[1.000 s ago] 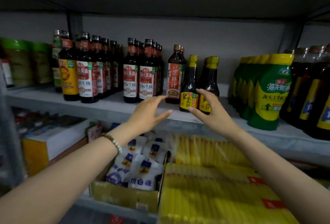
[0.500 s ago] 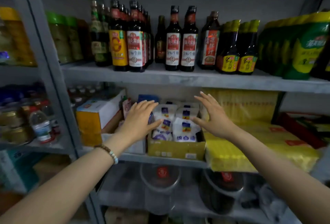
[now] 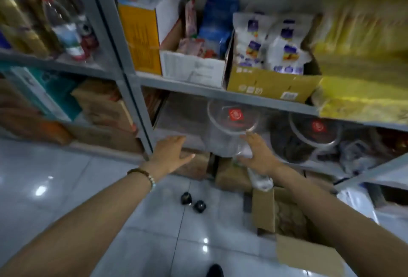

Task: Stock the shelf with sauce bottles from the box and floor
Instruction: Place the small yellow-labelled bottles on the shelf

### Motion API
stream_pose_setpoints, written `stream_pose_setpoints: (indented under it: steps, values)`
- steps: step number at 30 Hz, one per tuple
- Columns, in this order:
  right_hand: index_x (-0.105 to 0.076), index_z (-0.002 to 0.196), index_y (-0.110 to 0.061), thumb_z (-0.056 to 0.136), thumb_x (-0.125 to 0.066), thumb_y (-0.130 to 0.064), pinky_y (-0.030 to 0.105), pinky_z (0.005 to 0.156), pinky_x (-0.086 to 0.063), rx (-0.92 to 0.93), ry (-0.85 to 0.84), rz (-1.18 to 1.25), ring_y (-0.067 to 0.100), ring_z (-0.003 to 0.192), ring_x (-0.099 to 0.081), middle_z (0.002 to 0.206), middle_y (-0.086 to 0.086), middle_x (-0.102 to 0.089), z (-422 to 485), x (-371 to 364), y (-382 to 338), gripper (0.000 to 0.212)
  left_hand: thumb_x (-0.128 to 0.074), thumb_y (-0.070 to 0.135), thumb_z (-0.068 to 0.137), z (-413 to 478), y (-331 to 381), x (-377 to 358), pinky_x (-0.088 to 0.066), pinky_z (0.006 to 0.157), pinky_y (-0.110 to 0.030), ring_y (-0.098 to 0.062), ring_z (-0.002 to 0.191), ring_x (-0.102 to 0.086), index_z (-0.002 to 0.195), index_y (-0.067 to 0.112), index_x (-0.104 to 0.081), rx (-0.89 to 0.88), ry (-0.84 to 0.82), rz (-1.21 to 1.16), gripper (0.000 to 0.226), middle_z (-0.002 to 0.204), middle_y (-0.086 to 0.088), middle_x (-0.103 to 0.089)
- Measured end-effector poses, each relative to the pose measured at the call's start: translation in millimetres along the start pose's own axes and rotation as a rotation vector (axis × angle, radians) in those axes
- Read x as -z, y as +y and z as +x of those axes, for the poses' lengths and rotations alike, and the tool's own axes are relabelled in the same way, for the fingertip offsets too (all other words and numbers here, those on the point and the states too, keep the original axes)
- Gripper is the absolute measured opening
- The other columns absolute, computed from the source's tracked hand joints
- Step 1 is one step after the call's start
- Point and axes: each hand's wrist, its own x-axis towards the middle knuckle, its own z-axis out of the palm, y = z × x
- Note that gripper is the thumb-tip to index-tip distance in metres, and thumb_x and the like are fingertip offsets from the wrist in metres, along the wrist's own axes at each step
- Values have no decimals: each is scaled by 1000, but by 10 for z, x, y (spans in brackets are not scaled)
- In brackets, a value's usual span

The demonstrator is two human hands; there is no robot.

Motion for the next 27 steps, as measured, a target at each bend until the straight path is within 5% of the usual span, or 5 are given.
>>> stream_pose_setpoints:
  steps: [3,8,12,16,27]
  values:
    - [-35,142,-5,78,-65,-51,33,116,-19,-79,-118,76,29,141,-25,151,14,-30,91,-667,218,85,-53,52,88,-81,-341,-621,-41,98,-34,-26,123,-46,142,15,-35,85,-94,-20,68,138,-8,-48]
    - [-44,136,-7,82,-71,-32,42,109,-33,-186,-292,250,31,134,-37,144,10,-40,151,-1701,724,65,-51,54,88,-162,-786,-1561,-37,100,-32,-24,128,-41,144,13,-28,244,-215,-20,73,144,-7,-42]
    - [-22,147,-17,79,-73,-42,31,113,-26,-367,-298,349,21,140,-26,154,0,-22,128,-2501,1153,88,-53,57,86,-104,-1024,-2276,-39,96,-33,-22,128,-40,144,17,-28,334,-250,-116,75,144,-4,-40]
    - [-24,145,-22,73,-78,-40,22,102,-25,-464,-269,445,19,137,-28,153,0,-23,181,-3413,1507,92,-62,55,80,6,-1293,-3096,-38,100,-33,-21,130,-39,144,17,-30,332,-244,-247,80,146,-1,-38]
    - [-25,144,-29,67,-82,-39,36,110,-32,-543,-122,649,17,136,-31,150,-3,-25,786,-5838,2592,96,-77,40,72,628,-2387,-5593,-36,104,-30,-19,132,-37,144,15,-28,445,-135,-637,91,147,-3,-35]
